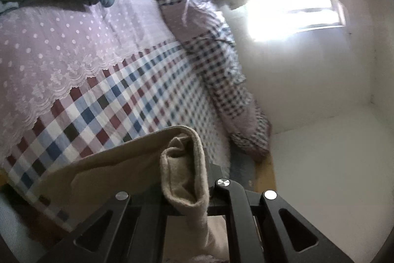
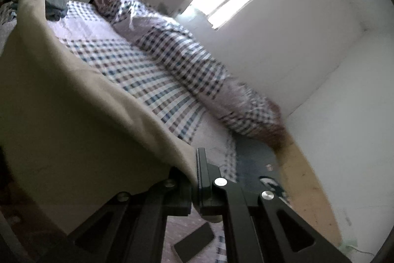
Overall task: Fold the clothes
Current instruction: 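Lift the shirt edge with both tools and fold it over the shirt, then open both tools and release the folded shirt onto the bed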
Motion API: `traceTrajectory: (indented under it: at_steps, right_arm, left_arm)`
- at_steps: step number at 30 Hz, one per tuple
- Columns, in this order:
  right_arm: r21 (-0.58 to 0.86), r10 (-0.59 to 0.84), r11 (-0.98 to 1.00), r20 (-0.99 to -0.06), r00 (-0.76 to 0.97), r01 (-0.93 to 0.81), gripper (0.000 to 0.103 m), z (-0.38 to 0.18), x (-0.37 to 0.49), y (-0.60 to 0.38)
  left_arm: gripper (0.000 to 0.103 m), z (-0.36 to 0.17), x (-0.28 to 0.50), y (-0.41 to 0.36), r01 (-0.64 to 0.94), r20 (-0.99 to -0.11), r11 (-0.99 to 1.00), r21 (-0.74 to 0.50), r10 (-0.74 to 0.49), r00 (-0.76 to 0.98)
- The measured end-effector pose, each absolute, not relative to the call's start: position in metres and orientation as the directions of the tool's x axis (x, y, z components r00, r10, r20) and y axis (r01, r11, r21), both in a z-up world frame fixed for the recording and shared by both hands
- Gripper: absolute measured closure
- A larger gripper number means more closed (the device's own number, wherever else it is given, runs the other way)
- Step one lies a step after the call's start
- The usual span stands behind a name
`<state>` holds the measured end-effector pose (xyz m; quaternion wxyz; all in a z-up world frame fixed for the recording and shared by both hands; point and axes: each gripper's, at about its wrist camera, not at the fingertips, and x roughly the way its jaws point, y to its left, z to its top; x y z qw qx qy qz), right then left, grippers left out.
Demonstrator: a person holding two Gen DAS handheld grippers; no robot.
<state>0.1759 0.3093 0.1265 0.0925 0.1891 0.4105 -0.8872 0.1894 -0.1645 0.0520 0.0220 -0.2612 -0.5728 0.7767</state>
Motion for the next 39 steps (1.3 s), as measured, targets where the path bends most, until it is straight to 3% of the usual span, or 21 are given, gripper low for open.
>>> traceTrajectory:
  at_steps: [9, 19, 22, 26, 27, 30, 33, 34, 36, 39]
  right_arm:
    - [-0.609, -0.013, -0.65, -0.589, -0.808, 0.454, 0.103, 0.078, 0.052, 0.31]
    - [-0.447, 0.001, -0.631, -0.817, -0.576, 0.634, 0.103, -0.023, -0.08, 0.309]
    - [-0.402, 0.018, -0.632, -0.862, -0.506, 0.662, 0.097, -0.055, -0.108, 0.308]
    - [-0.479, 0.079, -0.685, -0.797, -0.599, 0.548, 0.056, -0.061, -0.123, 0.321]
    - [-0.503, 0.102, -0.705, -0.77, -0.63, 0.5, 0.051, -0.058, -0.125, 0.326]
    - [-0.552, 0.176, -0.754, -0.693, -0.699, 0.357, 0.046, -0.05, -0.126, 0.342]
    - [-0.561, 0.215, -0.785, -0.646, -0.732, 0.264, 0.044, -0.038, -0.118, 0.35]
    - [-0.555, 0.211, -0.792, -0.639, -0.74, 0.254, 0.043, -0.033, -0.114, 0.351]
    - [-0.532, 0.179, -0.808, -0.633, -0.753, 0.255, 0.043, -0.022, -0.103, 0.345]
    - [-0.47, 0.068, -0.823, -0.641, -0.765, 0.321, 0.039, -0.003, -0.08, 0.319]
  left_arm:
    - [0.099, 0.011, 0.077, -0.179, 0.387, -0.497, -0.35, -0.853, 0.321, -0.806]
    - [0.099, -0.1, -0.016, -0.196, 0.578, -0.659, -0.318, -0.752, 0.35, -0.665]
    - [0.093, -0.109, -0.018, -0.199, 0.535, -0.611, -0.295, -0.791, 0.381, -0.694]
    - [0.081, -0.102, -0.011, -0.202, 0.433, -0.529, -0.309, -0.847, 0.4, -0.749]
    - [0.08, -0.099, -0.009, -0.202, 0.41, -0.512, -0.315, -0.856, 0.401, -0.76]
    - [0.076, -0.09, 0.003, -0.207, 0.345, -0.452, -0.315, -0.884, 0.392, -0.802]
    - [0.06, -0.078, 0.015, -0.217, 0.274, -0.377, -0.307, -0.911, 0.356, -0.855]
    - [0.047, -0.072, 0.022, -0.222, 0.253, -0.349, -0.305, -0.918, 0.32, -0.881]
    - [0.034, -0.06, 0.035, -0.234, 0.198, -0.274, -0.289, -0.936, 0.253, -0.928]
    - [0.031, -0.051, 0.043, -0.245, 0.17, -0.239, -0.276, -0.946, 0.238, -0.941]
